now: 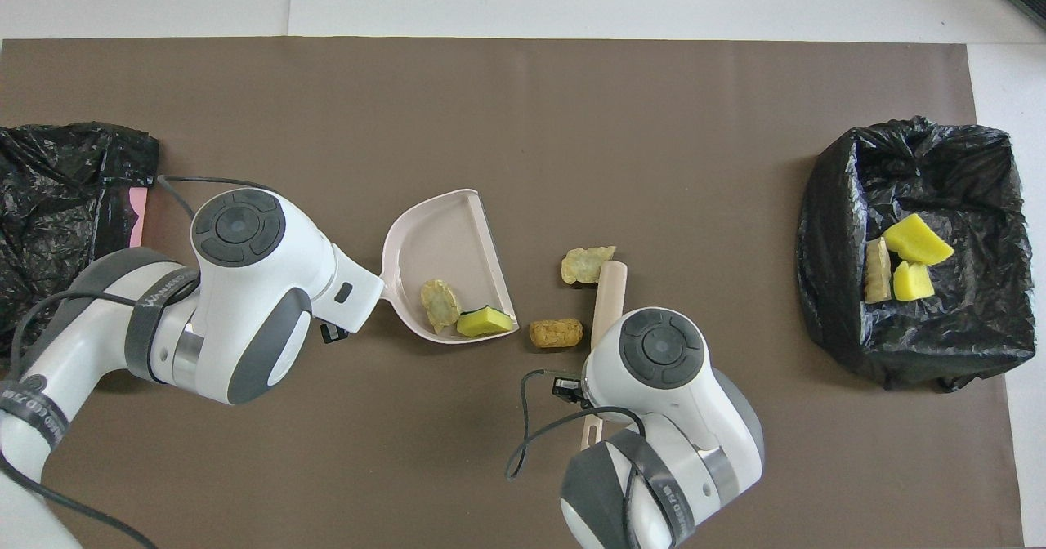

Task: Sweep and dump trash in bin
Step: 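Sweep the bread pieces toward the dustpan with the right gripper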

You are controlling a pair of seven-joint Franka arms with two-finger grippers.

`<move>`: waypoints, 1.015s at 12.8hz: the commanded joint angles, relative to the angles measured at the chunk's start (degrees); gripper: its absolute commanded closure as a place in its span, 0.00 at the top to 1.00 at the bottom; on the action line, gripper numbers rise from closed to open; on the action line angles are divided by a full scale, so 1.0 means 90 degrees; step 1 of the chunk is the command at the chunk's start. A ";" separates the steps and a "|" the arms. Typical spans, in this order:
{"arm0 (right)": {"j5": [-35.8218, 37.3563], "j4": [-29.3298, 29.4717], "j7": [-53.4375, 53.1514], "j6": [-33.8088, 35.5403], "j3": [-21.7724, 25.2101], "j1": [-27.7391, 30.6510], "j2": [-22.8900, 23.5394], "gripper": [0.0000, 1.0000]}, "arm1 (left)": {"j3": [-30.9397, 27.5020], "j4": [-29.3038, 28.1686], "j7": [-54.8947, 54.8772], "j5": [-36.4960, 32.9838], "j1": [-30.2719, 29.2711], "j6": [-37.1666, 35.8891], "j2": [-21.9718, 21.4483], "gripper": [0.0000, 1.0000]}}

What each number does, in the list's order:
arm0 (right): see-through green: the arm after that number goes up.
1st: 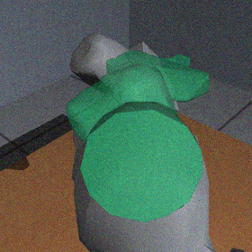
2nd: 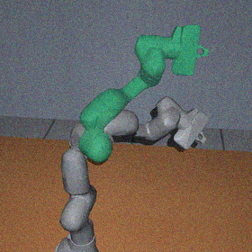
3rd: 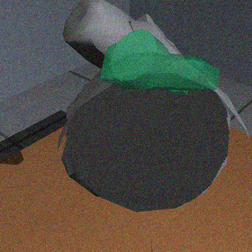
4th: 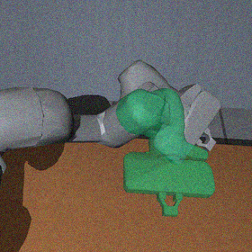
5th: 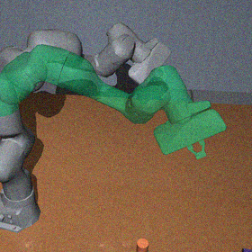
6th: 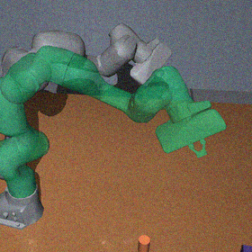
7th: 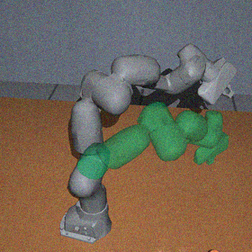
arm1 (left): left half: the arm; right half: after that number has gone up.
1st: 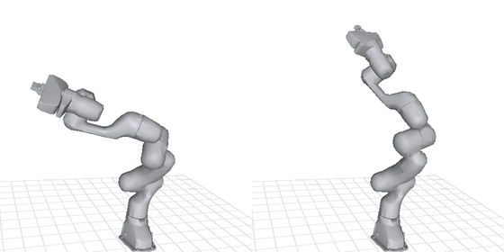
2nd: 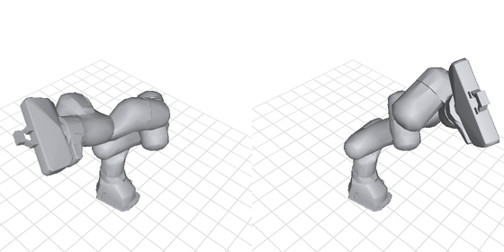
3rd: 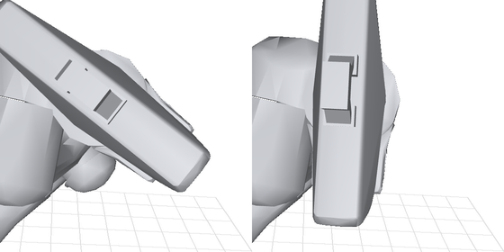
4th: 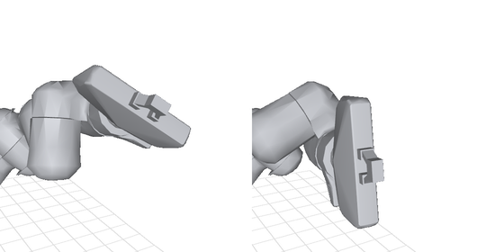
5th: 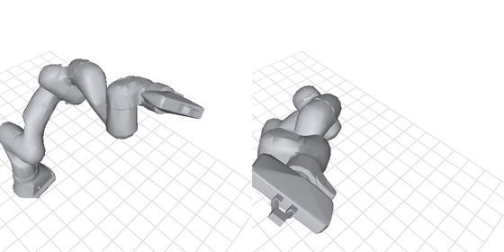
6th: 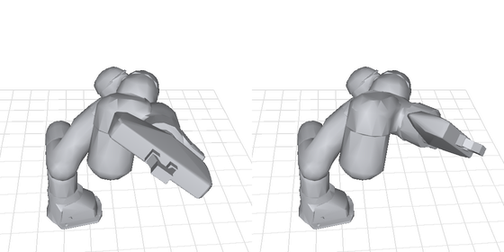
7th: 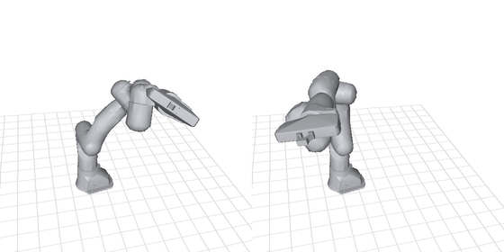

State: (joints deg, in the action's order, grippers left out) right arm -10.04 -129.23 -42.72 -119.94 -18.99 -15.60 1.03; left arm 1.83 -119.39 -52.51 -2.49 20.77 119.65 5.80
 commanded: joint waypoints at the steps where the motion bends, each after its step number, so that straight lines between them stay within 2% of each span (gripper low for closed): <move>1: -0.0572 -0.0055 -0.0369 0.0094 0.0001 -0.0073 -0.0173 0.00 | -0.0047 -0.0279 -0.0005 -0.0134 0.0085 0.0134 -0.0225 0.00; 3: -0.0828 -0.0065 -0.0943 0.0026 0.0001 -0.0209 -0.0134 0.00 | -0.0047 -0.0279 -0.0005 -0.0134 0.0095 0.0143 -0.0225 0.00; 6: -0.0925 0.0051 -0.1804 -0.0451 -0.0009 -0.0308 0.0216 0.00 | -0.0047 -0.0279 0.0004 -0.0134 0.0095 0.0144 -0.0225 0.00; 8: -0.1218 0.0431 -0.1845 -0.0453 0.0001 -0.0308 0.0441 0.00 | -0.0047 -0.0279 0.0005 -0.0134 0.0085 0.0144 -0.0215 0.00; 13: -0.1014 0.1525 -0.1319 -0.0511 0.0011 -0.0327 0.1299 0.00 | -0.0047 -0.0279 0.0005 -0.0134 0.0075 0.0144 -0.0225 0.00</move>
State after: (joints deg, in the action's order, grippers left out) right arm -19.42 -120.45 -57.33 -124.02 -18.57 -18.42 8.03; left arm 1.84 -119.40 -52.51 -2.52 20.78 119.67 5.78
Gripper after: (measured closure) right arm 0.731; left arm 0.687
